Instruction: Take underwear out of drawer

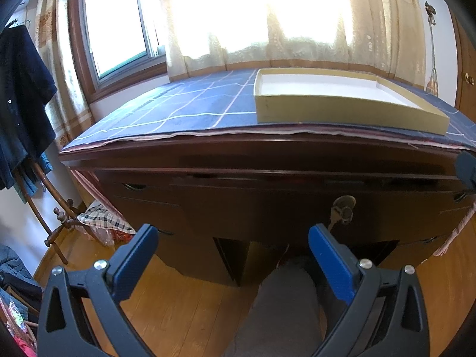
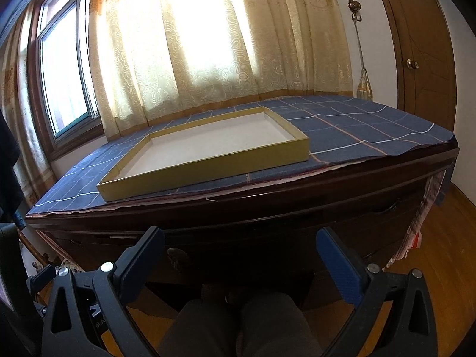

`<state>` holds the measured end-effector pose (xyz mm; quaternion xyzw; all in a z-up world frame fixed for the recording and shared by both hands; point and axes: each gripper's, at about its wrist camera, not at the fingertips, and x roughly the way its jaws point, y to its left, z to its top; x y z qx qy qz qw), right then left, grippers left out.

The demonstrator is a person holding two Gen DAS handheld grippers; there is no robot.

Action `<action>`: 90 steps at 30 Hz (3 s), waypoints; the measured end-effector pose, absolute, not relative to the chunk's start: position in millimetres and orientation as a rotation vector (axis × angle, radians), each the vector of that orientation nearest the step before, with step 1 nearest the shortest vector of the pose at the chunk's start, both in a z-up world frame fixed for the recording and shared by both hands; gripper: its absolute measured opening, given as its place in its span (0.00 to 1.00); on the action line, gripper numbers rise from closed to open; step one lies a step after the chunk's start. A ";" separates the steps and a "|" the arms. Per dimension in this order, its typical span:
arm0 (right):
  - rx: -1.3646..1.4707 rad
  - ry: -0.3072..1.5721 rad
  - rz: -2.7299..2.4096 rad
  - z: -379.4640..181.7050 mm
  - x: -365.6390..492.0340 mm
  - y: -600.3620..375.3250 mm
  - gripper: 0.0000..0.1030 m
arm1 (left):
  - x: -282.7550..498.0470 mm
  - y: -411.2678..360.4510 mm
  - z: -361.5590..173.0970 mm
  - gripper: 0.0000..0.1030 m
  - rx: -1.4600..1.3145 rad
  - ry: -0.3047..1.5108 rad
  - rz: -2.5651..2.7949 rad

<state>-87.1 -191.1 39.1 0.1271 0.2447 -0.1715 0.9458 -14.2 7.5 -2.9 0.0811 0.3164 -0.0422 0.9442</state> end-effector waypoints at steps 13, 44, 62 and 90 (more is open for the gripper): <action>0.256 0.500 -0.345 37.8 -89.2 -189.7 1.00 | -15.0 7.2 -4.8 1.00 0.162 0.644 -0.083; 0.254 0.502 -0.338 31.6 -82.1 -194.0 1.00 | -4.2 17.8 -10.1 0.99 0.129 0.645 -0.072; 0.263 0.497 -0.329 18.7 -71.4 -200.2 1.00 | 7.3 13.0 -19.2 0.99 0.147 0.656 -0.070; 0.223 0.248 -0.312 17.1 -53.5 -205.9 1.00 | 10.3 14.4 -1.6 0.94 0.084 -0.018 -0.131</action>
